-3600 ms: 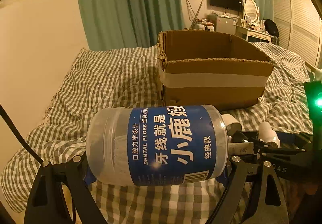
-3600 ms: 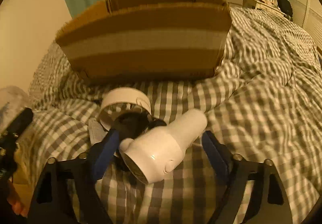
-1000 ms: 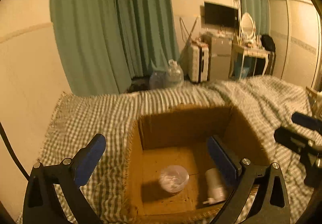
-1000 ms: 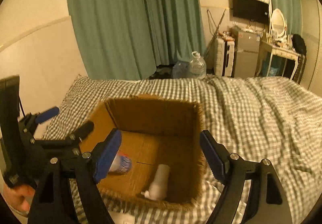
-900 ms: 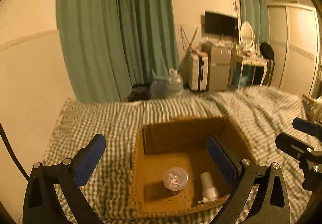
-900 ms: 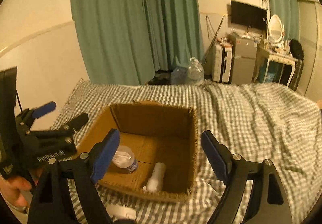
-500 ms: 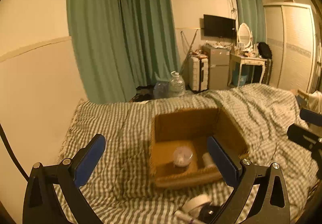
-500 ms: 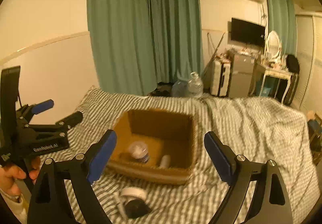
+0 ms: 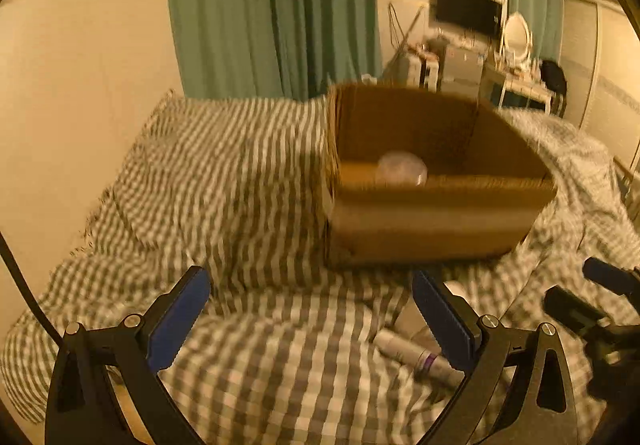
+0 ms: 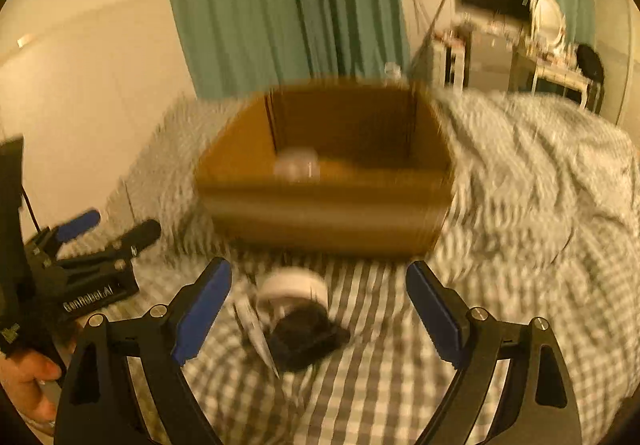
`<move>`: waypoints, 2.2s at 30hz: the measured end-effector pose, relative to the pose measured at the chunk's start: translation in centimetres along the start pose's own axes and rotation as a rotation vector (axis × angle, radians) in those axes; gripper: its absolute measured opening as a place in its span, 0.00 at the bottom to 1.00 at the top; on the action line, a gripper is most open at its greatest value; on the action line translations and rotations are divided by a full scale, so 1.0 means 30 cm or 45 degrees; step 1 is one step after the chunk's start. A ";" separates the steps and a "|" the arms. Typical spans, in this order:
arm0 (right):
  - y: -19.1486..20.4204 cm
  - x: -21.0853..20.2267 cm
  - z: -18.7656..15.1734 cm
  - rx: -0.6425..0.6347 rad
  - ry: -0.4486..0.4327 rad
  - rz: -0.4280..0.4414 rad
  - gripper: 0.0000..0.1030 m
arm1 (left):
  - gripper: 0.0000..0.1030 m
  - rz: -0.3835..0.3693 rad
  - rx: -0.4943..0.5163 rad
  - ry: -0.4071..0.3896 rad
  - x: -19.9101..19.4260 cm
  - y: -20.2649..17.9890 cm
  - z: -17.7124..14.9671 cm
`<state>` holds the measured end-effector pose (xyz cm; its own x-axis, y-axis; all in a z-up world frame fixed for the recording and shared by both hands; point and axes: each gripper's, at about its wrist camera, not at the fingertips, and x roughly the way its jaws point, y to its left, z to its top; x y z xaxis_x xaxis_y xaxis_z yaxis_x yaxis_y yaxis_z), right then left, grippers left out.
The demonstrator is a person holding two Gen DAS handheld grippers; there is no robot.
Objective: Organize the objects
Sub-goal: 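Withdraw both tools from the box toward the remaining objects, then grasp the dark translucent cup with the right tool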
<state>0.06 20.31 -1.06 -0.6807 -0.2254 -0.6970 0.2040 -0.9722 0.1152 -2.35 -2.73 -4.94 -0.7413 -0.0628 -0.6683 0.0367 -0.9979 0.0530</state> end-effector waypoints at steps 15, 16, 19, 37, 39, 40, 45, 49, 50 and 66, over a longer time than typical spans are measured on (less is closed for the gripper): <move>-0.190 0.083 -0.073 0.147 0.094 -0.141 0.86 | 1.00 -0.120 0.169 0.193 0.128 -0.250 -0.189; -0.195 0.080 -0.073 0.155 0.095 -0.137 0.86 | 1.00 -0.050 0.193 0.190 0.145 -0.258 -0.197; -0.189 0.079 -0.071 0.155 0.102 -0.122 0.86 | 1.00 0.030 0.196 0.222 0.186 -0.250 -0.223; -0.177 0.102 -0.083 0.142 0.119 -0.114 0.86 | 0.00 -0.216 0.326 0.270 0.171 -0.231 -0.209; -0.165 0.111 -0.089 0.129 0.133 -0.097 0.86 | 0.00 -0.241 0.296 0.293 0.184 -0.195 -0.197; -0.154 0.119 -0.094 0.117 0.148 -0.078 0.86 | 0.00 -0.247 0.287 0.304 0.187 -0.186 -0.195; -0.076 0.211 -0.130 0.055 0.267 0.044 0.86 | 0.06 -0.204 0.270 0.305 0.183 -0.157 -0.185; -0.031 0.321 -0.161 0.004 0.368 0.032 0.86 | 0.49 -0.109 0.296 0.276 0.172 -0.147 -0.194; -0.030 0.343 -0.167 0.006 0.390 0.037 0.86 | 0.56 -0.064 0.307 0.264 0.174 -0.143 -0.197; -0.109 0.284 -0.119 0.089 0.335 0.206 0.29 | 0.60 -0.196 0.271 0.320 0.230 -0.184 -0.187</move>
<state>-3.89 21.81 -9.90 -0.4360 -0.3622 -0.8238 0.2399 -0.9291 0.2815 -3.91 2.26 -14.00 -0.5382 0.0597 -0.8407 -0.2225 -0.9722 0.0734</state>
